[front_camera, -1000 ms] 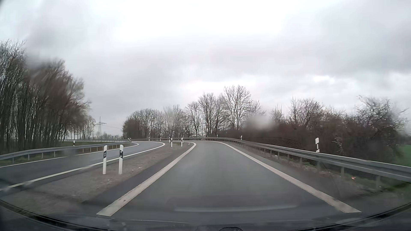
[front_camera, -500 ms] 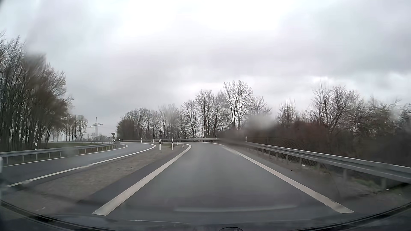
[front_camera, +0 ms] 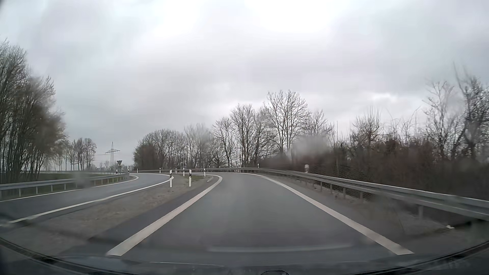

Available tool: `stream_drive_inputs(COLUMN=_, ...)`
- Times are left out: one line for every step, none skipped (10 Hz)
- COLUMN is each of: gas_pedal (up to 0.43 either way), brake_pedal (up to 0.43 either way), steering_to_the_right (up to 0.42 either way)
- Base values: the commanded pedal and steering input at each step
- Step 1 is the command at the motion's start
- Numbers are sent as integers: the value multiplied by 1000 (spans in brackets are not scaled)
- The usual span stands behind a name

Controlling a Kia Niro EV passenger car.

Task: Follow the waypoints while adhering to traffic rules and regulations

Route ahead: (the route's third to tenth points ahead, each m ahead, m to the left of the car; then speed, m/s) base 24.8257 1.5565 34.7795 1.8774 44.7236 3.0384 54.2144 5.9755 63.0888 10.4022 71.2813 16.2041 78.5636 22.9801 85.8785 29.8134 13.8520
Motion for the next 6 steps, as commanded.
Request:
stream_drive_inputs(gas_pedal=358, brake_pedal=0, steering_to_the_right=-8)
stream_drive_inputs(gas_pedal=350, brake_pedal=0, steering_to_the_right=-9)
stream_drive_inputs(gas_pedal=331, brake_pedal=0, steering_to_the_right=-11)
stream_drive_inputs(gas_pedal=311, brake_pedal=0, steering_to_the_right=-15)
stream_drive_inputs(gas_pedal=299, brake_pedal=0, steering_to_the_right=-18)
stream_drive_inputs(gas_pedal=287, brake_pedal=0, steering_to_the_right=-21)
